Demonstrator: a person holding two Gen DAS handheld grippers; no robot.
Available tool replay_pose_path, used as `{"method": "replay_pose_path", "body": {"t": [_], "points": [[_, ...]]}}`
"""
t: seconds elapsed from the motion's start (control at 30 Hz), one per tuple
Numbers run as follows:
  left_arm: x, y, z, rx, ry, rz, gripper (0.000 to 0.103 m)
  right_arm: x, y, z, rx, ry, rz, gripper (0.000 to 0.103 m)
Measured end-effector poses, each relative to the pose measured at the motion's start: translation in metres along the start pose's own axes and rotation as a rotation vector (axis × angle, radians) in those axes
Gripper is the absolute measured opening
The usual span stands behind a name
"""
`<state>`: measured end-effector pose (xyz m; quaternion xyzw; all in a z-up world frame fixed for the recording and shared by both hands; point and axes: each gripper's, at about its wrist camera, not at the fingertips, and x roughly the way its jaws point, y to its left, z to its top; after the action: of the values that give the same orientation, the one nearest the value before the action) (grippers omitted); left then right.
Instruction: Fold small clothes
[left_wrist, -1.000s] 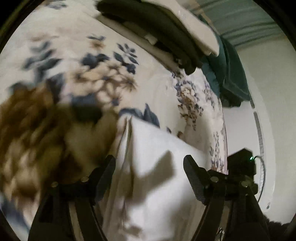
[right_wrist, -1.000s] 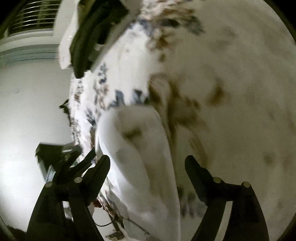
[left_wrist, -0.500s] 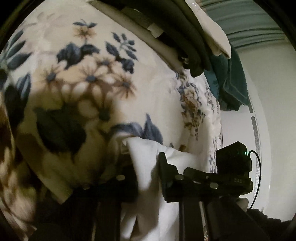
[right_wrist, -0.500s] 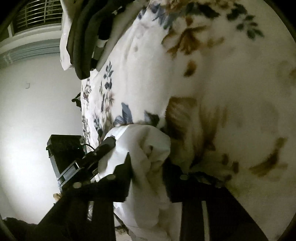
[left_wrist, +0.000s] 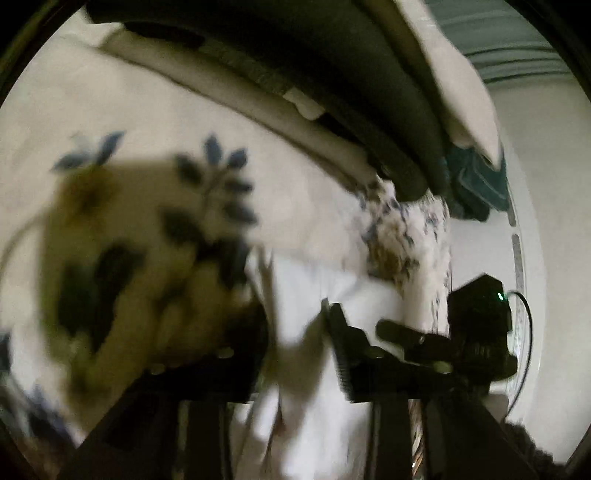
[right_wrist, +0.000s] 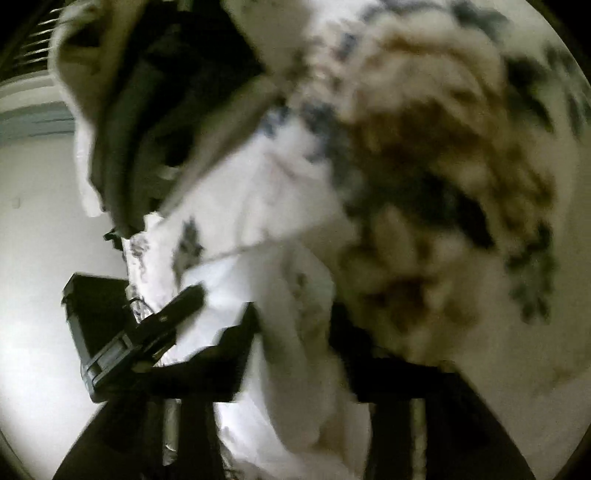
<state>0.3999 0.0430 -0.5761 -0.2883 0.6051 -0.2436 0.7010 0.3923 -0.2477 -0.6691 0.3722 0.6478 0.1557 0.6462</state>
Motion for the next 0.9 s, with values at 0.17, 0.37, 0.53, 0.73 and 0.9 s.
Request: {"method": "replay_pose_path", "body": {"t": [0.17, 0.37, 0.53, 0.73, 0.9], "points": [[-0.061, 0.020, -0.087, -0.025, 0.003, 0.013, 0.063, -0.032, -0.027, -0.057, 0.042, 0.087, 0.027, 0.066], [-0.105, 0.044, -0.213, -0.113, 0.066, 0.122, 0.063, -0.061, -0.088, -0.176, 0.195, 0.198, 0.092, 0.067], [-0.103, 0.065, -0.283, -0.227, 0.113, 0.128, 0.063, -0.065, -0.119, -0.254, 0.273, 0.228, 0.077, 0.067], [-0.087, 0.059, -0.303, -0.218, 0.062, 0.170, 0.063, -0.035, -0.135, -0.297, 0.314, 0.249, 0.078, 0.067], [-0.080, 0.040, -0.316, -0.148, 0.042, 0.250, 0.012, -0.022, -0.124, -0.305, 0.287, 0.220, 0.063, 0.067]]}}
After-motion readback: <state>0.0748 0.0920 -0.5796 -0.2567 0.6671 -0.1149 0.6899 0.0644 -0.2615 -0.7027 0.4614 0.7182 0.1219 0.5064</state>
